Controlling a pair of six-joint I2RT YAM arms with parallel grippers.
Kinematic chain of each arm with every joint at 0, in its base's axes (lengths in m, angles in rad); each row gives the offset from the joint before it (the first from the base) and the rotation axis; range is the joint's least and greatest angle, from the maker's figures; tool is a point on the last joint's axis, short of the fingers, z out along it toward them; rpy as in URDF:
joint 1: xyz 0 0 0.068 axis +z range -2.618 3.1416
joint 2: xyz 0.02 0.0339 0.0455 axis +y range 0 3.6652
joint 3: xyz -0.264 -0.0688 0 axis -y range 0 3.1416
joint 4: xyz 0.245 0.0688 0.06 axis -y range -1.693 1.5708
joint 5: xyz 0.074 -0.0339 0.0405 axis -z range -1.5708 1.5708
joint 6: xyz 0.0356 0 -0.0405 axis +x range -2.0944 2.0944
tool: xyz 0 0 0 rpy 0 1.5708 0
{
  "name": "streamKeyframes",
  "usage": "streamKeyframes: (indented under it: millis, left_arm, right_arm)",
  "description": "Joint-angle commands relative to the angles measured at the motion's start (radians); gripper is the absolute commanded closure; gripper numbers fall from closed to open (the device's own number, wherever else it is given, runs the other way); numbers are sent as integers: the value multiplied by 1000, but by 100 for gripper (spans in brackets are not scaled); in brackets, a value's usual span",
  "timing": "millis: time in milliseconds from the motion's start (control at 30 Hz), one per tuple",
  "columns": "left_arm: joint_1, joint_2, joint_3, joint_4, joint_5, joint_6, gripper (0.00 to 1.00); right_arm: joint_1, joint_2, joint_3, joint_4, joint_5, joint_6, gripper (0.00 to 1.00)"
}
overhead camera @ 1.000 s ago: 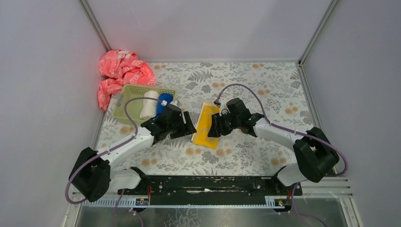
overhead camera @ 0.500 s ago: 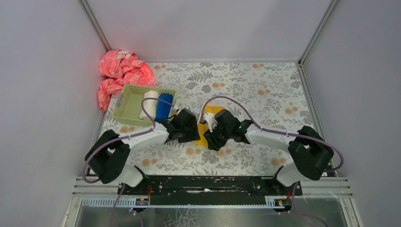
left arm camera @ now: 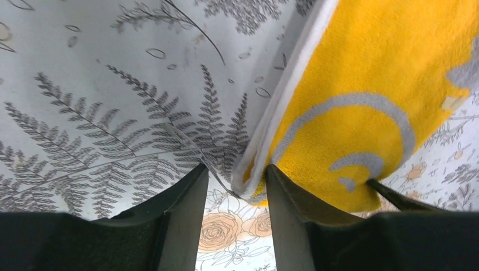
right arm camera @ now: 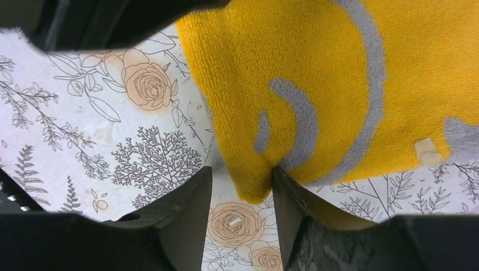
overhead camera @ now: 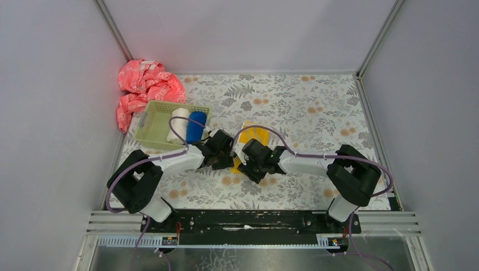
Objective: Roll the towels
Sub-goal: Roll the towel at the center of the board.
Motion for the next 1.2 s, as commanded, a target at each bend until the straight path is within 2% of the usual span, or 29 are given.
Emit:
streamKeyframes:
  millis: [0,167,233,300,400,567,767,933,1167]
  left_arm:
    - [37,41,-18,8,-68,25,60]
    - [91,39,-22,18,-44,49,65]
    - [102,26,-26,24,-26,47,66]
    - [108,-10,-39,33,-16,38,65]
    - [129,-74,-51,21,-8,28,61]
    - [147,-191,-51,-34,-18,-1,48]
    - [147,-314,-72,-98,-31,-66,35]
    - [147,-371,-115,-108,4,-122,34]
    - [145,-350,-141,-47,64,-160,35]
  right_arm:
    - [78,74,49,-42,72,-31,51]
    - [141,137,85,-50,107,-10,54]
    - [151,153,97,-39,89,8,59]
    - [152,154,102,-20,56,29,67]
    - [147,145,105,12,4,60,85]
    - [81,133,95,76,-172,146,100]
    - [-53,96,-2,256,-440,304,100]
    - [-113,111,-85,445,-612,456,100]
    - [-206,179,-249,863,-765,769,100]
